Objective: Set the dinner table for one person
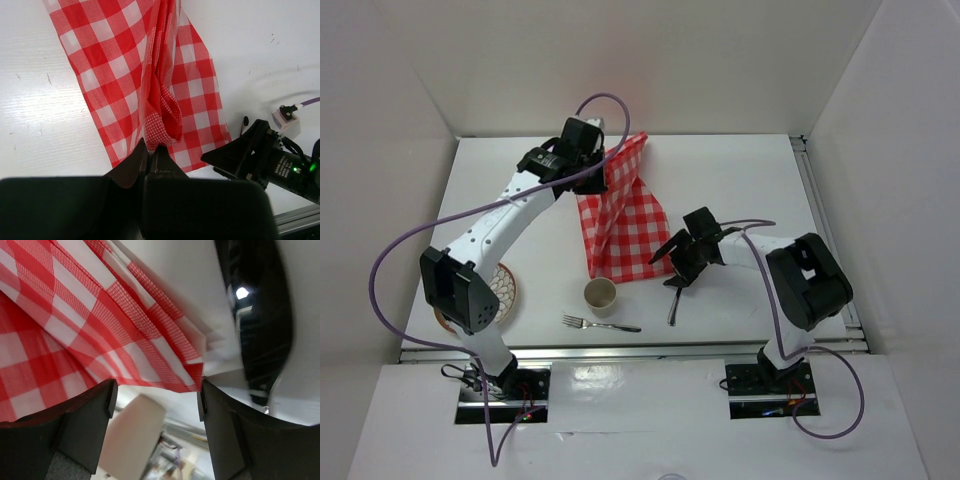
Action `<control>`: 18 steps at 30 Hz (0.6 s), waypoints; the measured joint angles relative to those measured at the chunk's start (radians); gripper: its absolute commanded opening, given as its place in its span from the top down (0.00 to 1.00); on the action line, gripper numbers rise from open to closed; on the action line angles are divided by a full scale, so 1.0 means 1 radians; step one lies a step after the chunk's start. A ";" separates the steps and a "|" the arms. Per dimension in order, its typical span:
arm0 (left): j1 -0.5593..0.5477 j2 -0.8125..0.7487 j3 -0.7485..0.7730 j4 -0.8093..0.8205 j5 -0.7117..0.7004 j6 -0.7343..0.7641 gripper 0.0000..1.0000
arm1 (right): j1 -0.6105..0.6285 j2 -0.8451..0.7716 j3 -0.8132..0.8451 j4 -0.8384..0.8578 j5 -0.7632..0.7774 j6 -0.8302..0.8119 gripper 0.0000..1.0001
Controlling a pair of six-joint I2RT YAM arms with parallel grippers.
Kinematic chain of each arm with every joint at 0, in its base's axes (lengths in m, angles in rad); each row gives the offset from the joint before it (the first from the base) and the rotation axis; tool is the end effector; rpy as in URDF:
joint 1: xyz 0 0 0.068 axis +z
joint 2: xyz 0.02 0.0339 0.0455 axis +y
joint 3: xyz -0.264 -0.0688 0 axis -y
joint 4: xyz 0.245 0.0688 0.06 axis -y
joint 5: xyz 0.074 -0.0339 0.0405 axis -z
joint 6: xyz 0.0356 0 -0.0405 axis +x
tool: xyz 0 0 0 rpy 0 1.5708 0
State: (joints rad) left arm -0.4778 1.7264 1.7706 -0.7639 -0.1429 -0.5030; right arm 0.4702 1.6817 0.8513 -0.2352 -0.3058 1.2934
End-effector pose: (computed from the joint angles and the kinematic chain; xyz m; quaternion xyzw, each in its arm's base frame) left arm 0.3444 -0.1726 0.3731 -0.0409 0.9080 -0.1366 0.3939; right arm 0.2724 0.1505 0.1410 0.3480 0.8923 0.2844 0.0432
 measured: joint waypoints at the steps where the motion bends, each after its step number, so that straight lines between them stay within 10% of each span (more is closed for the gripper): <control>1: 0.000 -0.003 0.000 0.000 0.000 0.000 1.00 | -0.001 0.011 0.000 0.009 -0.007 0.013 0.23; 5: 0.006 -0.018 0.000 0.001 0.000 0.000 1.00 | 0.003 0.031 0.006 0.051 -0.012 0.040 0.28; 11: 0.024 -0.031 0.004 -0.005 0.000 0.001 1.00 | 0.003 0.071 0.029 0.064 0.068 0.053 1.00; 18: 0.114 -0.031 0.095 -0.032 0.023 0.006 1.00 | -0.053 0.116 0.259 -0.042 0.154 -0.018 1.00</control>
State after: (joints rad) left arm -0.3637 1.6955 1.8652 -0.7959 -0.1196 -0.4969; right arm 0.4168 1.7973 1.1103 -0.2768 -0.1513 1.2751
